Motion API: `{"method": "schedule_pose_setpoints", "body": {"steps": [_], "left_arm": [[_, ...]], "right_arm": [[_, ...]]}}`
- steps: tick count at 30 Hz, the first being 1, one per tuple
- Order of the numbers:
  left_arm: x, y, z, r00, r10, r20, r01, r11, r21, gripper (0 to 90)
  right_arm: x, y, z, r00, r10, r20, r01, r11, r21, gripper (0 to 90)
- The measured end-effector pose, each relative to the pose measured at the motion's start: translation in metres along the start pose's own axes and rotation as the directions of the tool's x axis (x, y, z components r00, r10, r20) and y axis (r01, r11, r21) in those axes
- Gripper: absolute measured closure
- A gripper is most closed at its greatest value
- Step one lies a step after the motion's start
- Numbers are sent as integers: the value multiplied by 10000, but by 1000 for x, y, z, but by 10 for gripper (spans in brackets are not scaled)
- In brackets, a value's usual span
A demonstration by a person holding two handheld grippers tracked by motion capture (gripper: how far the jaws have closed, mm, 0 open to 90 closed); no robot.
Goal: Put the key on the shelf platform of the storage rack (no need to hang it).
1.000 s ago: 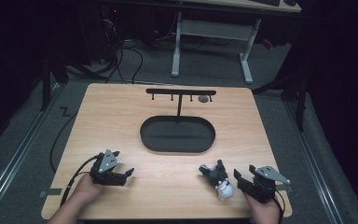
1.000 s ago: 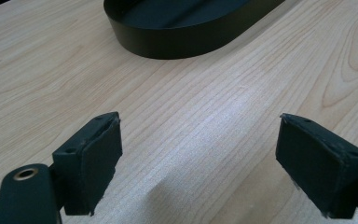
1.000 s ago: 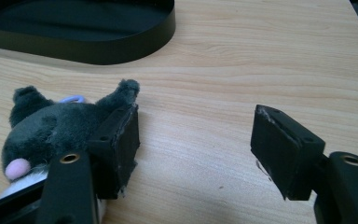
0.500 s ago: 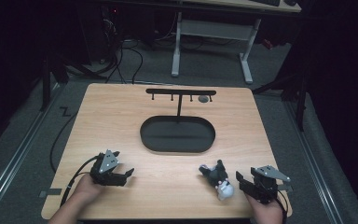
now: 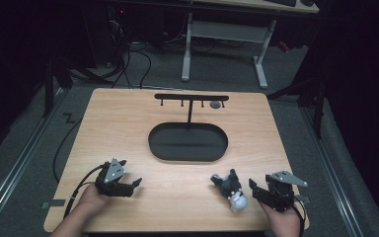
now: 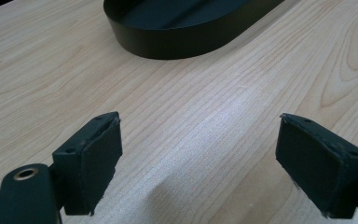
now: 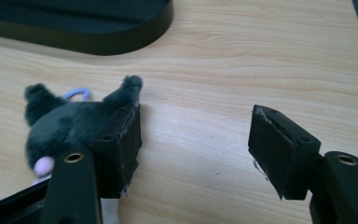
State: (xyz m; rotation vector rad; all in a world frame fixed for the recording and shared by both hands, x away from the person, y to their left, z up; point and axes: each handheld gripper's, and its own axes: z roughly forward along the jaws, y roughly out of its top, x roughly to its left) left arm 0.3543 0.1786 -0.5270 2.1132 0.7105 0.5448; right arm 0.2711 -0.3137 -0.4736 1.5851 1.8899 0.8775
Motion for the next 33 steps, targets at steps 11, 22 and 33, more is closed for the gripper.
{"method": "schedule_pose_setpoints", "body": {"steps": [11, 22, 33], "left_arm": [[0, 0, 0, 10000, -20, -3, 20, 10000, -35, 154], [0, -1, -2, 10000, -1, -60, 1, 9999, -120, 154], [0, -1, -1, 10000, -53, -30, 53, 9999, -105, 154]], "right_arm": [[-11, -2, 12, 9996, 279, 26, -280, 9967, 760, 307], [-1, -1, 23, 9997, -166, -178, 191, 9880, 1533, 286], [9, 10, 22, 9969, -746, -252, 785, 9676, 2398, 276]]}}
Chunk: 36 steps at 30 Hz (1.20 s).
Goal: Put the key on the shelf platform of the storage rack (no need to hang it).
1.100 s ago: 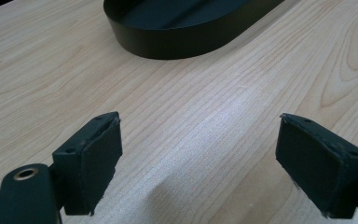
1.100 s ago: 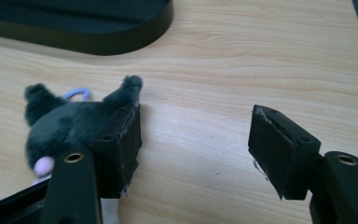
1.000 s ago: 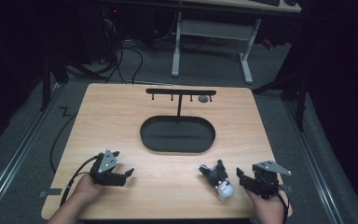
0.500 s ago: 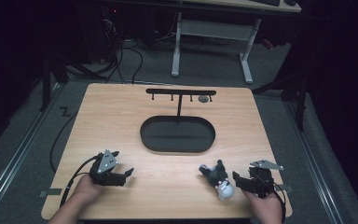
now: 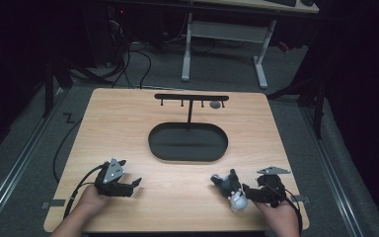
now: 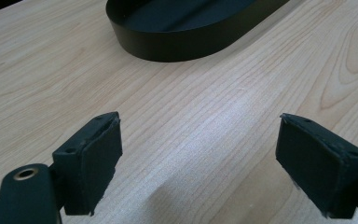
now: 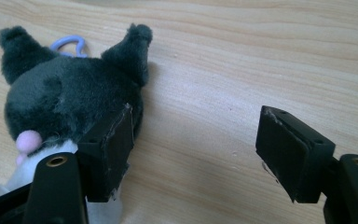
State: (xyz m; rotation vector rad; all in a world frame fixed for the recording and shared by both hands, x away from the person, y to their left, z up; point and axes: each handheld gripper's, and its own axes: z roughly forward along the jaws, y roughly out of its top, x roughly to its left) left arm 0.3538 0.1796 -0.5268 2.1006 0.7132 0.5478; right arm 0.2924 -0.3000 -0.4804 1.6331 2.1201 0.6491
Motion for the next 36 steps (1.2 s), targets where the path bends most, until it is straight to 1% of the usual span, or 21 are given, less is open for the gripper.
{"method": "schedule_pose_setpoints", "body": {"steps": [2, 3, 6, 9, 11, 13, 14, 18, 19, 22, 27, 30, 31, 32, 34, 35, 36], "left_arm": [[0, 0, 0, 10000, 9, 6, -9, 10000, 7, 154], [0, 0, 0, 10000, 16, 17, -16, 10000, 15, 154], [0, 0, 0, 10000, 19, 20, -19, 10000, 16, 154], [0, 0, 0, 10000, 43, 14, -44, 10000, 21, 154], [0, 0, 0, 10000, 37, 17, -37, 10000, 23, 154], [0, 0, 0, 10000, 23, 23, -23, 10000, 31, 154], [0, 0, 0, 10000, 23, 23, -23, 10000, 31, 154], [0, 0, 0, 10000, 26, 27, -26, 10000, 41, 154], [0, 0, 0, 10000, 28, 31, -28, 10000, 43, 154], [0, 0, 0, 10000, 28, 25, -28, 10000, 40, 154], [0, 0, 0, 10000, 28, 33, -28, 10000, 52, 154], [0, 0, 0, 10000, 44, 18, -45, 10000, 56, 154], [0, 0, 0, 10000, 51, 22, -51, 10000, 64, 154], [-1, 0, 1, 10000, 52, 15, -52, 10000, 55, 154], [-1, 0, 1, 10000, 64, 2, -64, 10000, 69, 154], [-1, 0, 1, 10000, 64, 2, -64, 10000, 69, 154], [-1, 0, 1, 10000, 73, 6, -73, 9999, 82, 154]], "right_arm": [[0, 0, 0, 10000, -46, 19, 46, 9999, 103, 276], [1, 1, 0, 9997, -211, 99, 208, 9993, 294, 276], [2, 4, -1, 9988, -449, 213, 436, 9974, 569, 276], [2, 6, -2, 9965, -768, 342, 738, 9939, 823, 275], [3, 8, -3, 9956, -868, 356, 826, 9908, 1068, 275], [3, 8, -3, 9959, -867, 257, 827, 9883, 1282, 273], [3, 8, -3, 9959, -867, 257, 827, 9883, 1282, 273], [3, 11, -2, 9946, -998, 288, 940, 9827, 1596, 273], [3, 12, -2, 9940, -1054, 279, 994, 9813, 1647, 273], [4, 14, -2, 9946, -1008, 244, 954, 9814, 1669, 273], [2, 16, -2, 9950, -979, 197, 923, 9771, 1918, 280], [2, 18, -4, 9953, -973, 37, 940, 9704, 2223, 295], [2, 19, -4, 9947, -1033, 7, 1001, 9660, 2385, 295], [2, 19, -4, 9947, -1033, 7, 1001, 9660, 2385, 295], [3, 22, -7, 9931, -1166, -135, 1158, 9545, 2750, 292], [3, 22, -7, 9931, -1166, -135, 1158, 9545, 2750, 292], [4, 23, -8, 9922, -1231, -216, 1242, 9516, 2811, 290]]}}
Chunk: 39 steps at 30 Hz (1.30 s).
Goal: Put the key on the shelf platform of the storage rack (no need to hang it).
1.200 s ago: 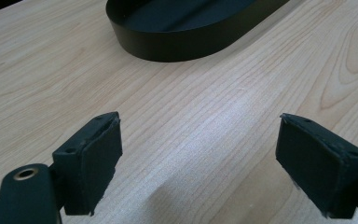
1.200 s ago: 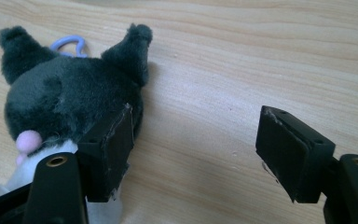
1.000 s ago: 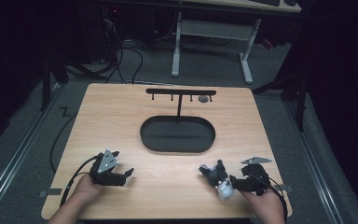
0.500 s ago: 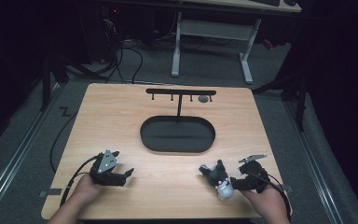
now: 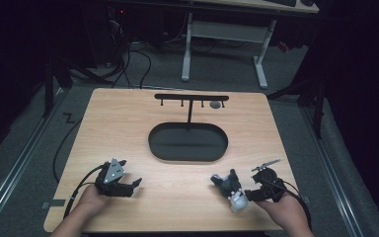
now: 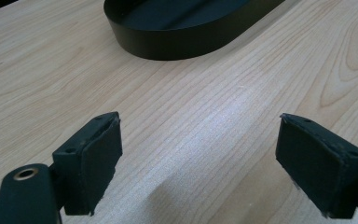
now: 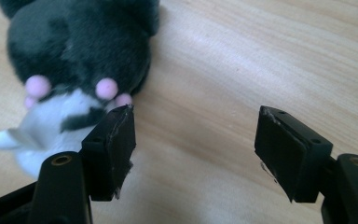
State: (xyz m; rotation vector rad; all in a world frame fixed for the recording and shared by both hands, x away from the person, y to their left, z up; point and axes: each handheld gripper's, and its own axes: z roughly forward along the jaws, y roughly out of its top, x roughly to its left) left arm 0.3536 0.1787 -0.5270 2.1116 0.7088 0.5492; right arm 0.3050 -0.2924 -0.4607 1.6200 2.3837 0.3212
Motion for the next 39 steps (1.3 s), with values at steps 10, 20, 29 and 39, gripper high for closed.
{"method": "schedule_pose_setpoints", "body": {"steps": [10, 20, 29, 39], "left_arm": [[0, 0, 0, 10000, -7, -4, 7, 10000, 21, 154], [0, 0, 1, 10000, -12, 4, 12, 10000, 38, 154], [0, 0, 0, 10000, -26, 29, 26, 10000, 51, 154], [0, 0, 1, 10000, -39, 33, 39, 10000, 53, 154]], "right_arm": [[12, 8, -23, 9992, -368, -139, 373, 9986, 376, 294], [35, 15, -23, 9971, -551, -519, 562, 9982, 187, 148], [48, 13, -4, 9951, -519, -838, 550, 9979, 349, 115], [52, 4, 18, 9933, -645, -959, 729, 9936, 869, 150]]}}
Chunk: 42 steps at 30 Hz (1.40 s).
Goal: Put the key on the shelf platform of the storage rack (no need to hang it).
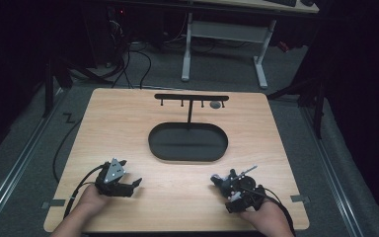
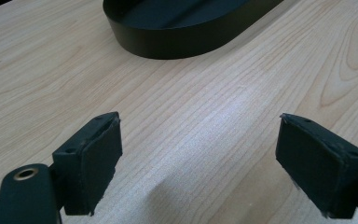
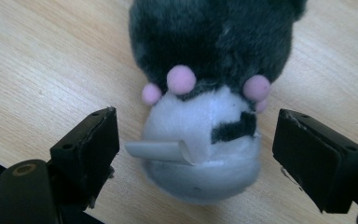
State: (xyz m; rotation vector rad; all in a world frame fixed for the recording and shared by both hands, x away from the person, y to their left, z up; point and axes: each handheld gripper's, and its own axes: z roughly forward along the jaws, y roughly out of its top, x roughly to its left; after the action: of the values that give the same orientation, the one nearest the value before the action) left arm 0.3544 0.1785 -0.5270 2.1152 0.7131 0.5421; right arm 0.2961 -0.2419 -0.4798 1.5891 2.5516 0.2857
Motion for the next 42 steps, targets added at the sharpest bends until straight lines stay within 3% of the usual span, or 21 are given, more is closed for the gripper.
{"method": "schedule_pose_setpoints", "body": {"steps": [8, 12, 14, 19, 21, 42], "left_arm": [[0, 0, 0, 10000, 15, -9, -15, 10000, 3, 154], [0, 0, 0, 10000, 3, -6, -3, 10000, 7, 154], [0, 0, 0, 10000, 13, -16, -13, 10000, 8, 154], [0, 0, 0, 10000, 7, -12, -7, 10000, 12, 154], [0, 0, 0, 10000, 0, -6, 0, 10000, 10, 154], [0, 0, 0, 10000, -22, -2, 22, 10000, 4, 154]], "right_arm": [[-3, -3, 9, 9999, 115, -47, -114, 9999, 128, 281], [-2, -3, 7, 10000, -67, -26, 67, 9999, 130, 441], [-1, -3, 7, 9998, -208, 79, 207, 9997, 142, 468], [-1, -1, 2, 9999, -140, 45, 140, 9999, -20, 475], [-4, 1, -6, 9999, 100, -123, -101, 9999, -133, 474], [-17, 27, -55, 9999, 127, 99, -119, 9969, -782, 471]]}}
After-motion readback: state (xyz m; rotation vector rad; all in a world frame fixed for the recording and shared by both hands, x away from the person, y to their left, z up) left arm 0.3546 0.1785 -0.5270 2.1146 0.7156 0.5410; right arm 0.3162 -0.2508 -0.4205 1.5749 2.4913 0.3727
